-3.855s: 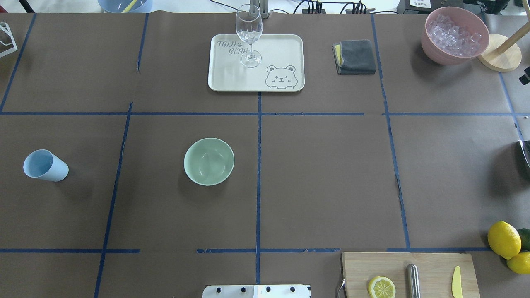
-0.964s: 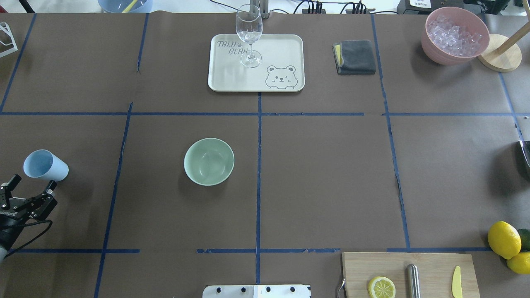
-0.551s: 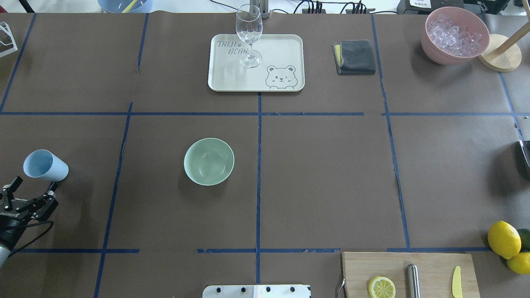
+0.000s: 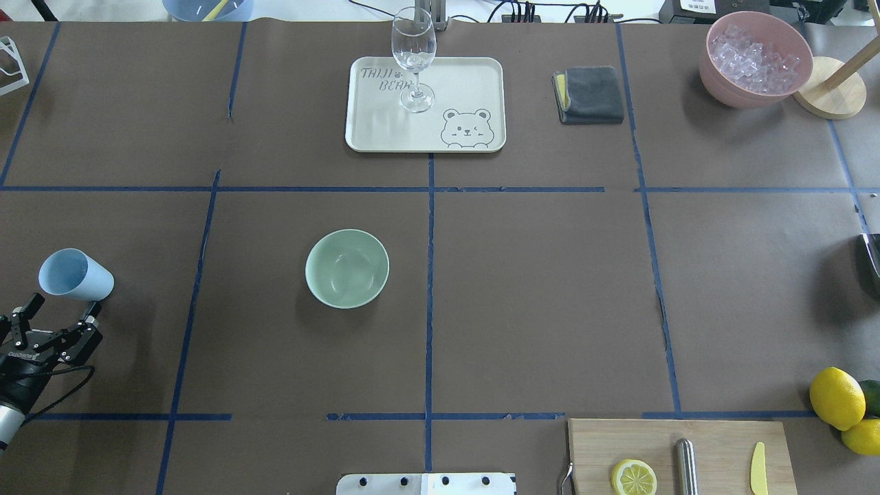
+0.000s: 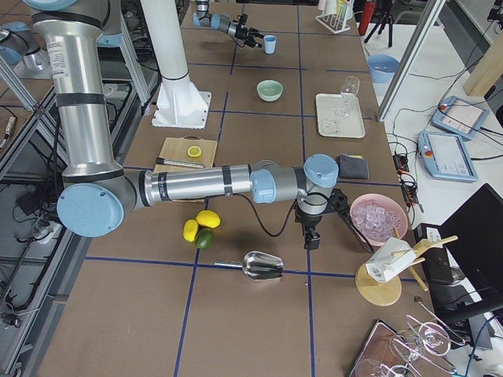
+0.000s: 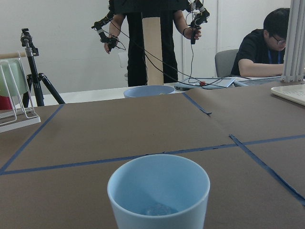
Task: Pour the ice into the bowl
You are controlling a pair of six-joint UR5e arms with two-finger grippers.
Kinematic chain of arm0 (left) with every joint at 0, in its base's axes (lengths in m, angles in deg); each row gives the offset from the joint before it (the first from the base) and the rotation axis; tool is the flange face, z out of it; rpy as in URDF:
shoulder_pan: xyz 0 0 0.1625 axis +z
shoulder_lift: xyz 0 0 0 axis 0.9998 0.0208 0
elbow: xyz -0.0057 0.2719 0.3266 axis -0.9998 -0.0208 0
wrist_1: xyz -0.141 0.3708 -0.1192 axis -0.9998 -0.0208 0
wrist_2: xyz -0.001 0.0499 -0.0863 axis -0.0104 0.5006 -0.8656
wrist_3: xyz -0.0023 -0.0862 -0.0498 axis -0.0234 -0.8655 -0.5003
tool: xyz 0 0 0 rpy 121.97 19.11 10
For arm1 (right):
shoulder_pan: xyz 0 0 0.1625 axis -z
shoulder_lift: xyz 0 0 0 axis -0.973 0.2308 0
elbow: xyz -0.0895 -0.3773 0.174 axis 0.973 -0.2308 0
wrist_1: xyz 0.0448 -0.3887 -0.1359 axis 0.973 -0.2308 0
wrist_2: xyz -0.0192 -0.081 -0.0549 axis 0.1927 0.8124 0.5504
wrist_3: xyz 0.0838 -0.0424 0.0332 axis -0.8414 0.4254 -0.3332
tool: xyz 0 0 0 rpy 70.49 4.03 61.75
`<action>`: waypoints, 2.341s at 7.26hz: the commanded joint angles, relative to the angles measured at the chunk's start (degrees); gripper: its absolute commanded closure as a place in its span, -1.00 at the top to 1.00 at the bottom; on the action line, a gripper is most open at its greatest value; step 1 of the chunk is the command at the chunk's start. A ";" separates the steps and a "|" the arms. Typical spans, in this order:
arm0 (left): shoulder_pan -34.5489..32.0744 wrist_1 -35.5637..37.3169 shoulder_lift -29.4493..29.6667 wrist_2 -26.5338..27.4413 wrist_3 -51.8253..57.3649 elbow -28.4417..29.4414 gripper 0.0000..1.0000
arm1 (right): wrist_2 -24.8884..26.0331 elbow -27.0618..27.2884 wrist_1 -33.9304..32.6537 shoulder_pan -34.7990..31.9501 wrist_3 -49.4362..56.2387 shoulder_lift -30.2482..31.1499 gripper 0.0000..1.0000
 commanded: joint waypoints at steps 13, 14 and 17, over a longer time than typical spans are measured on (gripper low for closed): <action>-8.87 1.40 7.38 -5.31 -0.10 6.50 1.00 | 0.17 -0.12 0.00 -0.18 0.09 0.52 1.00; -9.22 1.40 7.39 -5.31 -0.10 6.50 1.00 | 0.18 -0.12 0.00 -0.26 0.09 0.43 1.00; -10.27 1.40 7.47 -6.10 -0.45 7.11 1.00 | 0.18 -0.12 0.00 -0.26 0.09 0.52 1.00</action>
